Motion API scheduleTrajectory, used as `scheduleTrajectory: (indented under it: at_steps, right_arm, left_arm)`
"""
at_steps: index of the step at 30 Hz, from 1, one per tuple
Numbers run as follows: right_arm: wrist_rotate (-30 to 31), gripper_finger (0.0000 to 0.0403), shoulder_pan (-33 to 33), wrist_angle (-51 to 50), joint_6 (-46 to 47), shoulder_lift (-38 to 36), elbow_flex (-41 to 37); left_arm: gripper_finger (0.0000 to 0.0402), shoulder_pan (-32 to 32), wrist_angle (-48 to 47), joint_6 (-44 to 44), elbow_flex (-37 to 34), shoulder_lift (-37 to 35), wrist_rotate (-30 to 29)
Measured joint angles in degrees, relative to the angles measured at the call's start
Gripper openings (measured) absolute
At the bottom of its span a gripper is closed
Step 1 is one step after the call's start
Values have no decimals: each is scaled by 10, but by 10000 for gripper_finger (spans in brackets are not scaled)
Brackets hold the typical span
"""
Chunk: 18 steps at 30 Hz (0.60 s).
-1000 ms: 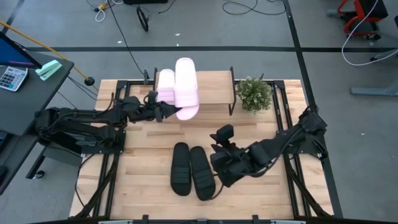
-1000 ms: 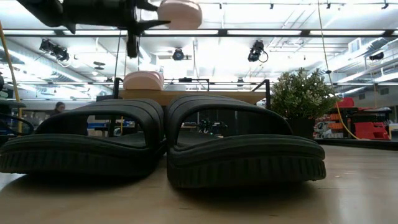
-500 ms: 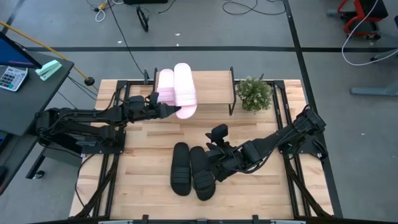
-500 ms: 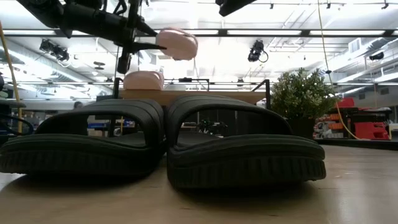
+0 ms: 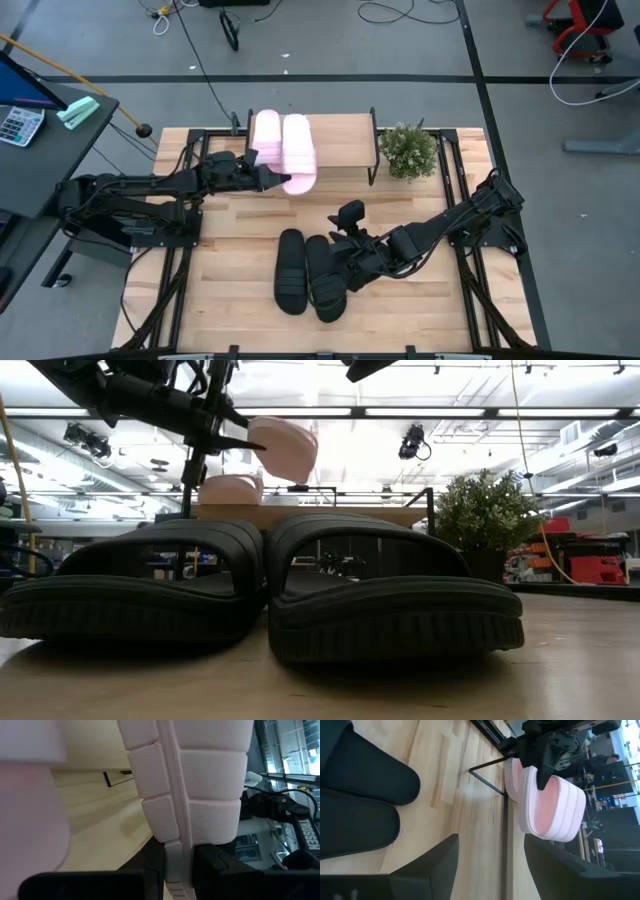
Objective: Pick and place slides into the shelf
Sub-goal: Put the pink slide on the shelf
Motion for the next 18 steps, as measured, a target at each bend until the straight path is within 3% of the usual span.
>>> scheduleTrajectory:
  at_steps: [18]
  right_arm:
    - [-11, 231, 0, 13, -6, 0, 0]
  left_arm:
    - [71, 8, -10, -9, 8, 8, 18]
